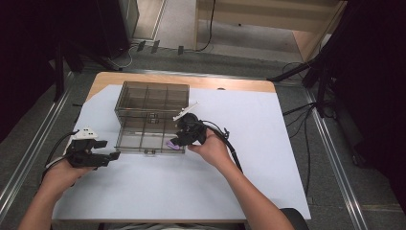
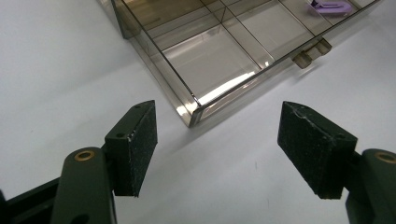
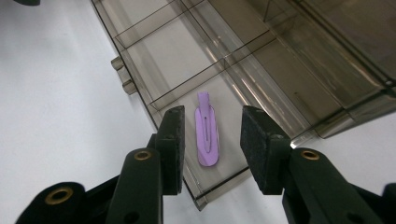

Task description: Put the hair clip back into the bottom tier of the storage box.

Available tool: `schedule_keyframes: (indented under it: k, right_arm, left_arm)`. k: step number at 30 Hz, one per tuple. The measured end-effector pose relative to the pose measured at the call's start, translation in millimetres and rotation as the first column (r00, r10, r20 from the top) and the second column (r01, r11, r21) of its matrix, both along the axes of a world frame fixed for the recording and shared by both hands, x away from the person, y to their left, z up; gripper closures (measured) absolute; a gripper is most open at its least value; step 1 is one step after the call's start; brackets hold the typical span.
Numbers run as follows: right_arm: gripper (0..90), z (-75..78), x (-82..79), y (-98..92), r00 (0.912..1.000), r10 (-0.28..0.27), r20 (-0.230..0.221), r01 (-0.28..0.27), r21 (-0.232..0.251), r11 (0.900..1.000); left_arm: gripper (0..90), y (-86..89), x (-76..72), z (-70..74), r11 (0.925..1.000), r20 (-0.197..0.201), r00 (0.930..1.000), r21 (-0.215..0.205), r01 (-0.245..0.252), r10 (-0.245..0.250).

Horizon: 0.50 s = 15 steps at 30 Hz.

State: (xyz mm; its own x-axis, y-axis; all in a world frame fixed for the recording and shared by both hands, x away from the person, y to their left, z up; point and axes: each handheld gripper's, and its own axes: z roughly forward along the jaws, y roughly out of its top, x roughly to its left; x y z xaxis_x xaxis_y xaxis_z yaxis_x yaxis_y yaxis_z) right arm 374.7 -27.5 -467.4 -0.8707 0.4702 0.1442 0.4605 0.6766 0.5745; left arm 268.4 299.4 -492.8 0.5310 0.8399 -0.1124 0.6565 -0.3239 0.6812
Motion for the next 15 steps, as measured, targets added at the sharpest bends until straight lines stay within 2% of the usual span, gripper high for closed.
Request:
schedule_keyframes:
  k: [15]
  right_arm:
    - [54.9, 7.1, 0.0, -21.6, 0.9996, -0.026, 0.004, 0.026, 0.027, 0.999]
  left_arm:
    - [29.6, -1.7, 5.1, -0.4, 1.0, -0.001, 1.0, -0.006, 0.005, -0.005]
